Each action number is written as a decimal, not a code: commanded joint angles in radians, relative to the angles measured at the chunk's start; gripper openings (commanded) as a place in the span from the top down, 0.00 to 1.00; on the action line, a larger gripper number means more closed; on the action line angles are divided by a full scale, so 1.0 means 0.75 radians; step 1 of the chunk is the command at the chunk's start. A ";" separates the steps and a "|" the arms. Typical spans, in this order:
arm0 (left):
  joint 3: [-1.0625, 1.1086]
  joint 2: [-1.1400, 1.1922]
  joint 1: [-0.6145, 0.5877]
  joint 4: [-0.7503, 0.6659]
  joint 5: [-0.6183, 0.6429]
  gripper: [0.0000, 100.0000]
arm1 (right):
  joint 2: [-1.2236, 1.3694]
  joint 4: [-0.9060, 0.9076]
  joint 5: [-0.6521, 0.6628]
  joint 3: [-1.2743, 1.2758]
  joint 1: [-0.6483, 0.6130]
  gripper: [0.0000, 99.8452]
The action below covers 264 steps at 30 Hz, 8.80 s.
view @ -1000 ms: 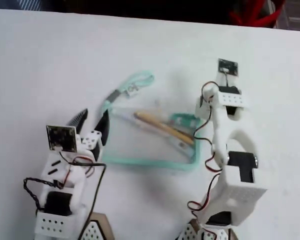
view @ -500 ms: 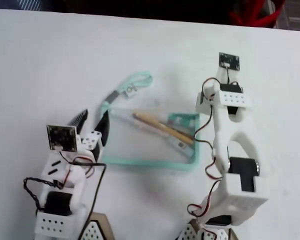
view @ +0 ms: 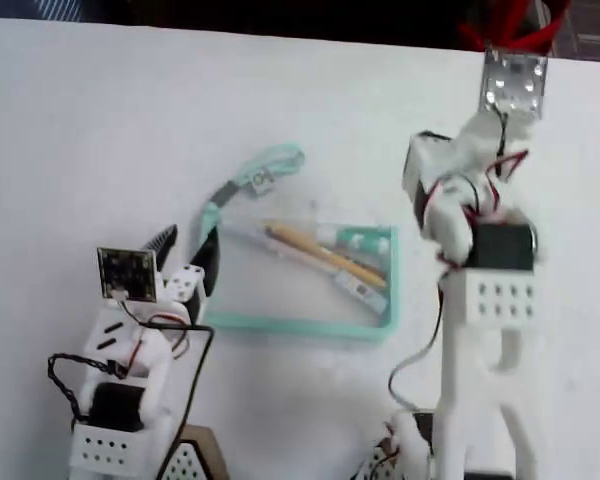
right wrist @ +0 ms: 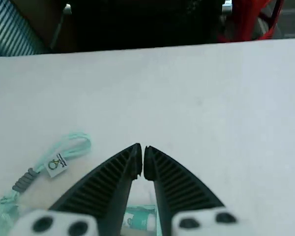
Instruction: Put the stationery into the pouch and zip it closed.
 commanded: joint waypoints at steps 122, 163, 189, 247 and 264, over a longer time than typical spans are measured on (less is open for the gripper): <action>-0.002 -0.013 0.015 0.904 -0.115 0.80 | -1.515 0.341 0.252 1.751 -0.308 0.98; -0.002 -0.013 0.015 0.904 -0.115 0.80 | -1.511 0.341 0.252 1.751 -0.298 0.98; -0.002 -0.013 0.015 0.904 -0.115 0.80 | -1.507 0.343 0.252 1.751 -0.298 0.98; -0.002 -0.013 0.017 0.904 -0.117 0.80 | -1.513 0.343 0.254 1.751 -0.306 0.98; -0.002 -0.013 0.017 0.904 -0.117 0.80 | -1.507 0.343 0.250 1.751 -0.306 0.98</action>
